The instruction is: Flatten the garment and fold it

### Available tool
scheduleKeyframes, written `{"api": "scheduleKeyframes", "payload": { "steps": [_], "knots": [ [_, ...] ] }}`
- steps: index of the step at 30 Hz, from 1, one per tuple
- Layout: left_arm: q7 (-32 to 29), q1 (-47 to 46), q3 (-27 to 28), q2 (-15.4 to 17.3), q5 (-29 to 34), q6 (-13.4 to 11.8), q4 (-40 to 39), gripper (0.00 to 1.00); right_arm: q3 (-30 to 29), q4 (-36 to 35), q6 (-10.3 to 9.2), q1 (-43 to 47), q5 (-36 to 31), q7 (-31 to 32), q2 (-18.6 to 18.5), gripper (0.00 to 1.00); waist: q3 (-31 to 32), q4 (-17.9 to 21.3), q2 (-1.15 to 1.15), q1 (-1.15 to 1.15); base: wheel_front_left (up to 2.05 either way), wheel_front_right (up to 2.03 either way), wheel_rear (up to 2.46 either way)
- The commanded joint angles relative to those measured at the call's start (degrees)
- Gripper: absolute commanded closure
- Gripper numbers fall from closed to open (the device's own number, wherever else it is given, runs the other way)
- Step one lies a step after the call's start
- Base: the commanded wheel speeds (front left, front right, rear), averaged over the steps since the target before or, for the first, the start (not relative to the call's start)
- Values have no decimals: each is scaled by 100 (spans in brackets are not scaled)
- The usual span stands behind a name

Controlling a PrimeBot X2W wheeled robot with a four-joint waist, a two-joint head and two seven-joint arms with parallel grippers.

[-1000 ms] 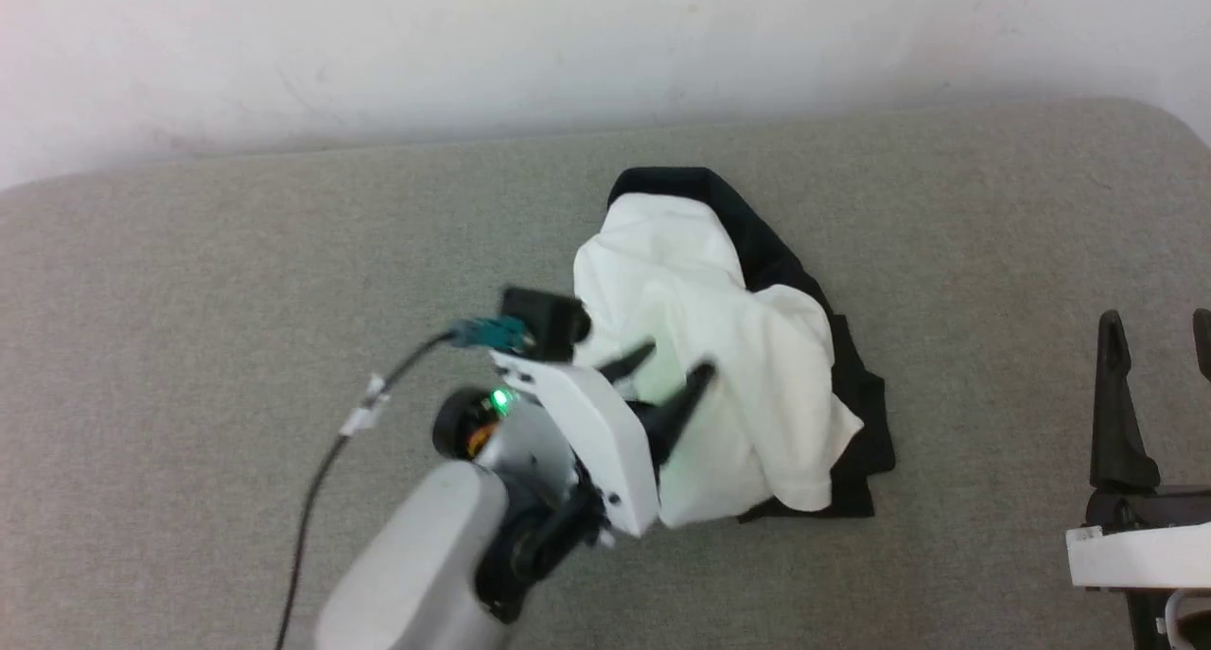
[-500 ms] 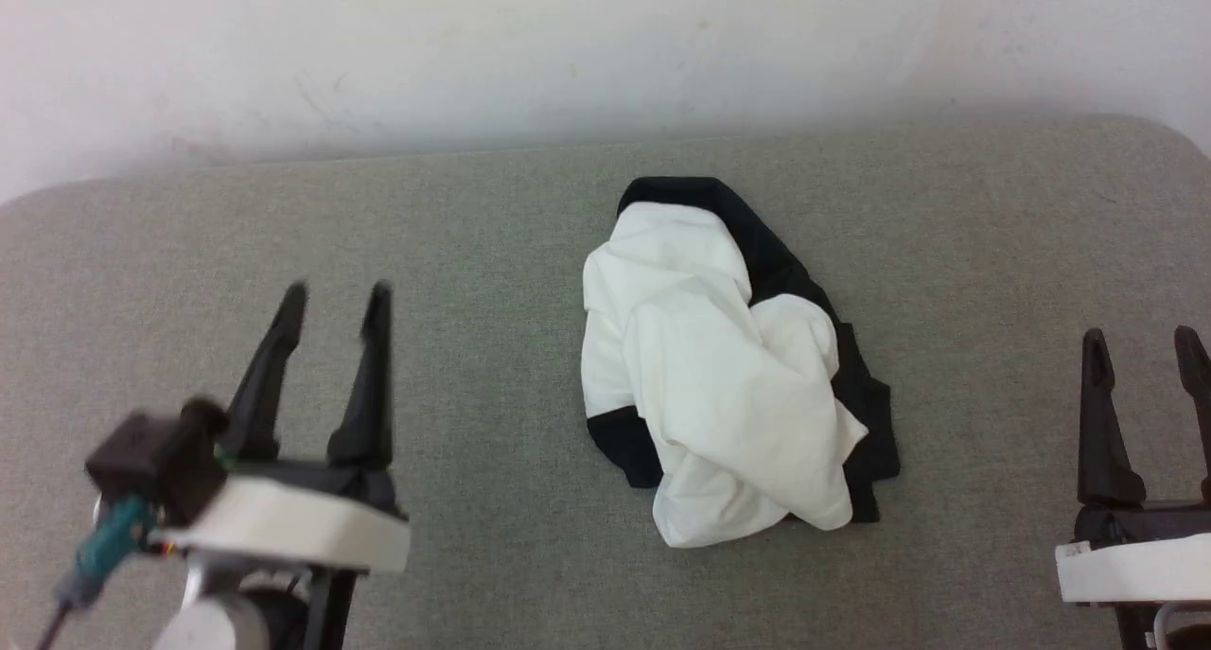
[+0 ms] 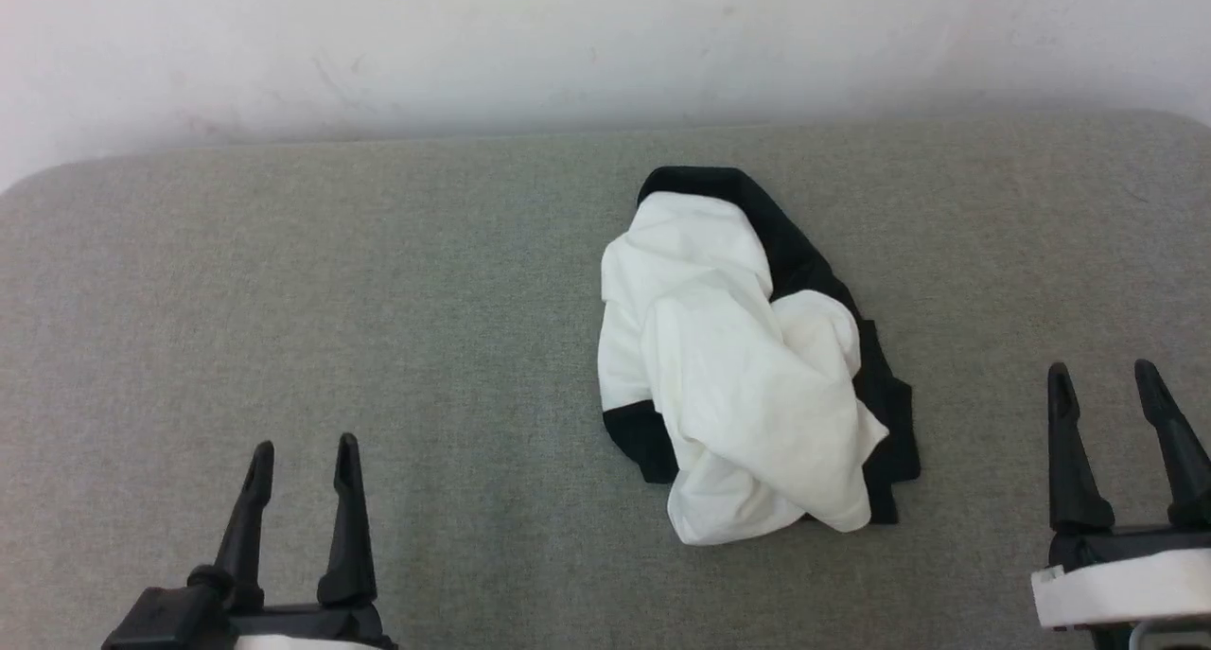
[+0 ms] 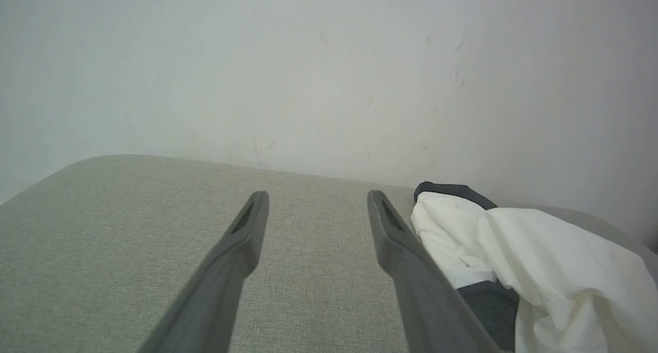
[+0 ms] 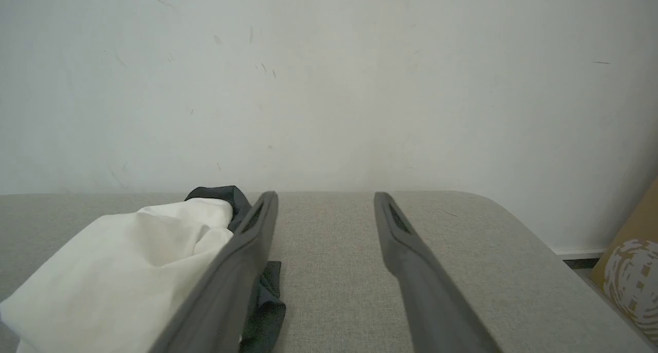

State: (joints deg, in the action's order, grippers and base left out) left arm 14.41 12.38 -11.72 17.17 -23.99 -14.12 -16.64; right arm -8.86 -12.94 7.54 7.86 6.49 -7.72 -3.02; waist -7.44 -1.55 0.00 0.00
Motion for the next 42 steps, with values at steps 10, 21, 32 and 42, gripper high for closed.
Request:
{"api": "scheduleKeyframes", "payload": {
  "steps": [10,21,32,42],
  "knots": [
    [52,-494,-23,-205,58,247,79,0,405,-255,-5,-1777,-31,1842,-317,0,-546,-297,0,0,0,0,0],
    [58,-907,-174,-519,186,527,245,0,598,633,-5,-3753,541,4428,-1113,0,-1412,-889,0,0,0,0,0],
    [58,-1406,-410,-930,343,840,474,0,561,1451,-5,-3687,694,5639,-1428,0,-1830,-1617,0,0,0,0,0],
    [59,-1545,-435,-1135,380,974,724,0,290,1853,-5,-3591,591,5903,-1167,100,-1855,-1748,0,0,0,0,0]
  ]
}}
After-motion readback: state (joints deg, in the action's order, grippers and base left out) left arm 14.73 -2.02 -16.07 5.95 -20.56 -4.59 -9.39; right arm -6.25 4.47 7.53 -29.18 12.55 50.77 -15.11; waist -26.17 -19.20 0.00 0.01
